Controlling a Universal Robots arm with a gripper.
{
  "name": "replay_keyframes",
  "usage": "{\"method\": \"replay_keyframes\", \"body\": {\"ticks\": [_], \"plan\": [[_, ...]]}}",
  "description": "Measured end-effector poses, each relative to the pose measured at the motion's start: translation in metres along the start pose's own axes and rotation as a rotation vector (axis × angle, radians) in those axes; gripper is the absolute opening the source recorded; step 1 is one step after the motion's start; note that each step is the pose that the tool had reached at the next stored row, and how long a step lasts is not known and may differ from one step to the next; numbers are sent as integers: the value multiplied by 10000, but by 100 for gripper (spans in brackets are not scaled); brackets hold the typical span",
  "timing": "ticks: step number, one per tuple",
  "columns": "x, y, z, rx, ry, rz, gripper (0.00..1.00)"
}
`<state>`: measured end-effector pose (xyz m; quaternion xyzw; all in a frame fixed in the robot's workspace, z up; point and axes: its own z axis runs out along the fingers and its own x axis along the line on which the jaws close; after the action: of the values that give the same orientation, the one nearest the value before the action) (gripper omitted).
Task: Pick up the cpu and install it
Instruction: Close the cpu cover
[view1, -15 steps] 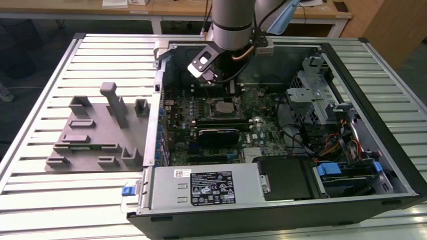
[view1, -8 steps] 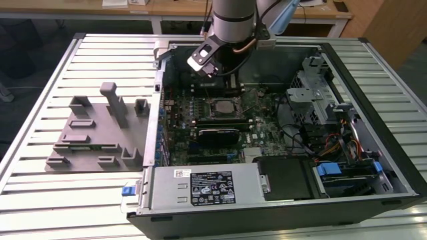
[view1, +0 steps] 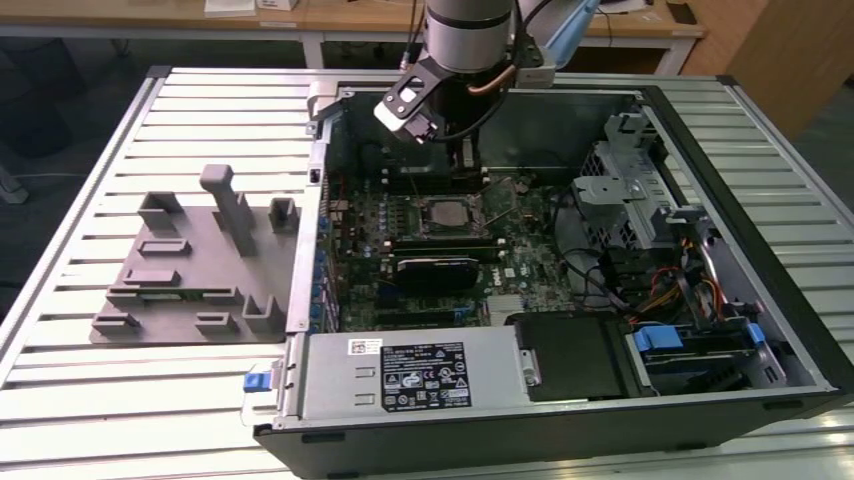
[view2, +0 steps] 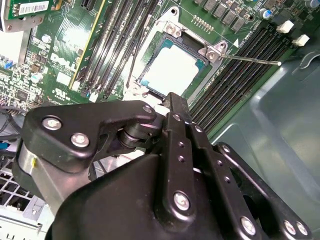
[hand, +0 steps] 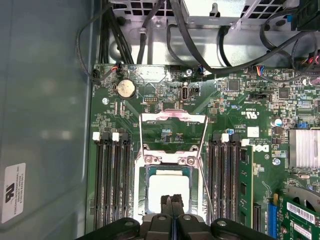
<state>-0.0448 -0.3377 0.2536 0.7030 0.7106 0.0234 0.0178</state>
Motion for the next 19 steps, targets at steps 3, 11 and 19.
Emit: {"method": "replay_keyframes", "body": {"ticks": [3, 11, 19], "plan": [[0, 0, 0, 1, -2, 0, 11], [0, -5, -3, 2, -4, 0, 11], [1, 0, -69, -1, -1, -1, 11]]}}
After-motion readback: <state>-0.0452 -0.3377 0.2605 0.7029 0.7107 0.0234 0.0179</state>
